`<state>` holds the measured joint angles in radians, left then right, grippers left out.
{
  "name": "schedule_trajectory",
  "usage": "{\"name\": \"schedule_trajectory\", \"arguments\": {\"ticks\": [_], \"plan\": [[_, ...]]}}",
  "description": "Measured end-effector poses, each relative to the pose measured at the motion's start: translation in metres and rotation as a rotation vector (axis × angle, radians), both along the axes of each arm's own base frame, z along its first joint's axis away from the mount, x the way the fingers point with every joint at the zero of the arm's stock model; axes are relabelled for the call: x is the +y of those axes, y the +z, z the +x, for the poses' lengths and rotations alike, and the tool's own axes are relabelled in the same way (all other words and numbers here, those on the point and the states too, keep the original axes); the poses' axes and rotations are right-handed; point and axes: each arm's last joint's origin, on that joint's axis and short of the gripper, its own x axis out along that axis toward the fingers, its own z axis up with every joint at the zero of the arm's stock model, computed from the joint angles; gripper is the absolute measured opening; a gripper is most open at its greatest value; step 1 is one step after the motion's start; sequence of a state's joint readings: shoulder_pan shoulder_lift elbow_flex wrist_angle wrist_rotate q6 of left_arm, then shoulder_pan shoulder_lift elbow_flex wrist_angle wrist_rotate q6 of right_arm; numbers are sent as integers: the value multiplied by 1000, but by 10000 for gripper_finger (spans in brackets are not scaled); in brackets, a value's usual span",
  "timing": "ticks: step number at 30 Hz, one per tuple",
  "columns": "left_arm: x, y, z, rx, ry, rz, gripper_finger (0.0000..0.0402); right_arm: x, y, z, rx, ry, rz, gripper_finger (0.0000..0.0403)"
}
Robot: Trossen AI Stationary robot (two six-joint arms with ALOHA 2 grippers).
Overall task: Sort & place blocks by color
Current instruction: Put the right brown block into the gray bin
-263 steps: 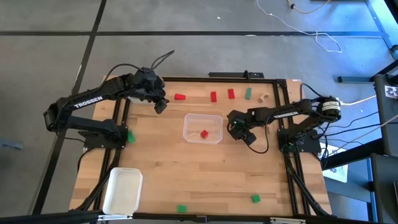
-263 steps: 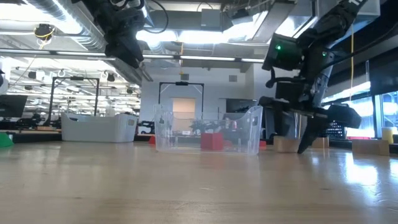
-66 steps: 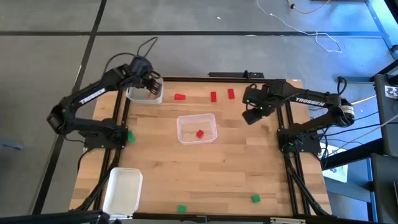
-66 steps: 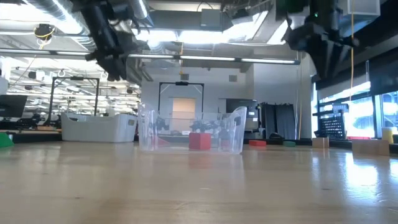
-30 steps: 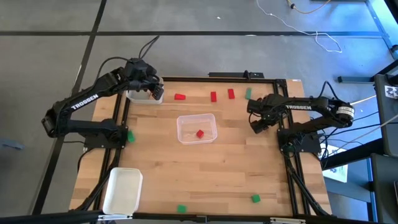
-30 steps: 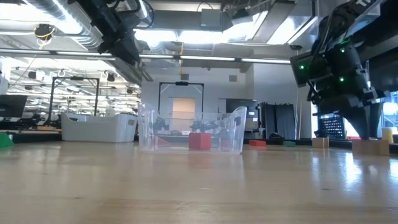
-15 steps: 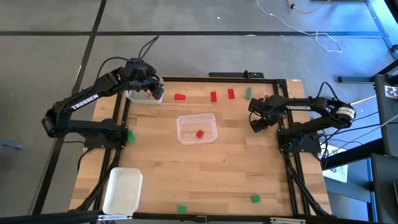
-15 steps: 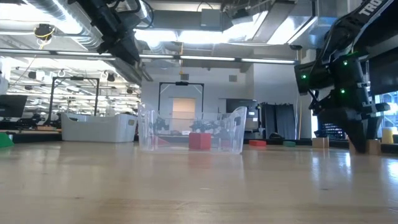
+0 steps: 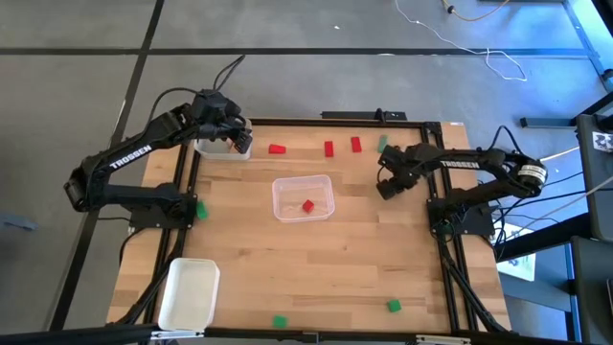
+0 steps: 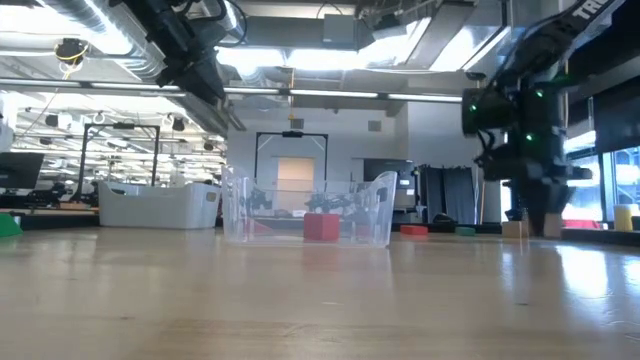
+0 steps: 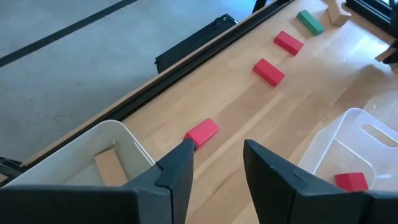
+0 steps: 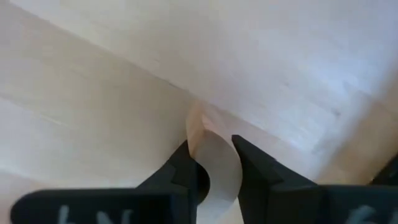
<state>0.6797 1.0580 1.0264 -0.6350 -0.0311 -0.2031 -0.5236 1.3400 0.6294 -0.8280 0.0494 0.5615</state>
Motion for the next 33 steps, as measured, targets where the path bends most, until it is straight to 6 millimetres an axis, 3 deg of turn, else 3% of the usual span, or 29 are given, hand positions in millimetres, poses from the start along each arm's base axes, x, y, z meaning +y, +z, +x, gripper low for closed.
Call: {"name": "schedule_trajectory", "arguments": {"ticks": [4, 9, 15, 19, 22, 33], "plan": [[0, 0, 0, 0, 0, 0, 132, -11, 28, 19, -85, 45, -55, 71], [0, 0, 0, 19, -23, 21, 132, -26, 77, 45, -235, 120, -171, 71], [-5, 0, 4, 100, -231, 128, 132, -38, 137, 71, -470, 163, -338, 71], [-14, 2, 12, 133, -372, 230, 132, -38, 165, 82, -589, 214, -428, 71], [-18, 6, 19, 106, -409, 277, 132, -35, 175, 88, -645, 232, -459, 71], [-25, 9, 25, 63, -436, 303, 132, -22, 182, 100, -728, 286, -485, 71]]}}
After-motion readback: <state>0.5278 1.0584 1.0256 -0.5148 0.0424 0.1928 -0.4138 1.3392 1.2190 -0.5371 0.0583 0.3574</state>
